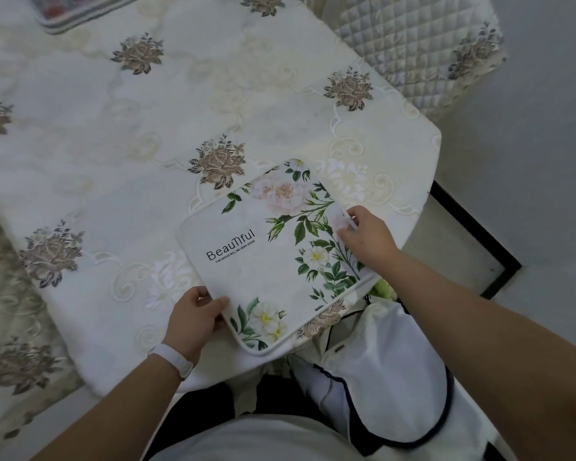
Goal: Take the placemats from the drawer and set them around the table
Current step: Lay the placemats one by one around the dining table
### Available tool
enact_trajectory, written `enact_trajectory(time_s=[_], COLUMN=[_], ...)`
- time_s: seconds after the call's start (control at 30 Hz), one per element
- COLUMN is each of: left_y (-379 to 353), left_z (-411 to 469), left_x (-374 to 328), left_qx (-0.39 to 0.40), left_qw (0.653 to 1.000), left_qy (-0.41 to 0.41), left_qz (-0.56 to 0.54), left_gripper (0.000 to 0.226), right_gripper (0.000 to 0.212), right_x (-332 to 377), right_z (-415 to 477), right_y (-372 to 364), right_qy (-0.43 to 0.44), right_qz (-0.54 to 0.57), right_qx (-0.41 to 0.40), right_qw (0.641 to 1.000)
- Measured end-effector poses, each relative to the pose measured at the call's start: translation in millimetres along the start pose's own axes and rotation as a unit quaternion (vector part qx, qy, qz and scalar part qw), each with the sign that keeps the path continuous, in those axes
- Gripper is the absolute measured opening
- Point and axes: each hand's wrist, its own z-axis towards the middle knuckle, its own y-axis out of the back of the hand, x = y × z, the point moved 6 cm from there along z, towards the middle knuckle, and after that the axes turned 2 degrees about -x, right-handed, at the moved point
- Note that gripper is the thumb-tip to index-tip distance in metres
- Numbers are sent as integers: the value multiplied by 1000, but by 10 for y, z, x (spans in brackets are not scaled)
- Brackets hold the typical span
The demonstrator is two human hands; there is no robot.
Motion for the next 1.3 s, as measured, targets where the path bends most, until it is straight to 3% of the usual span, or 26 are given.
enact_trajectory(time_s=[0.13,0.23,0.3,0.43,0.53,0.7,0.83,0.93,1.1,1.3], left_y=[45,143,154,-140,-369,-547,-523,-494,-463,-406], left_z=[96,131,146,244,387,752,989,1043,1072,1083], left_x=[-16,-149,-307,-543,-549,-769,-984,-1029,-1038,-1066], left_qx=[-24,-114,-139,-57,22,38,21,7,-35,-67], left_qw=[999,984,960,836,749,694,679,666,704,727], left_qy=[-25,-64,-142,-339,-403,-429,-440,-453,-406,-371], left_qz=[41,122,196,428,526,577,587,592,581,574], left_gripper=[18,42,58,66,68,69,69,73,87,82], right_gripper=[30,44,46,61,67,69,73,73,72,74], right_x=[-29,40,131,438,673,1087,1286,1379,1388,1163], right_z=[7,-90,-161,-152,-117,166,456,611,755,887], right_y=[-54,-100,-224,-716,-1012,-1275,-1293,-1304,-1279,-1014], right_qy=[2,75,134,222,264,336,358,351,303,214], right_qz=[-9,-126,-199,-265,-306,-333,-359,-352,-345,-308], right_qx=[-28,-115,-138,-8,55,88,92,74,45,1], right_qw=[1000,982,961,938,913,877,857,865,887,927])
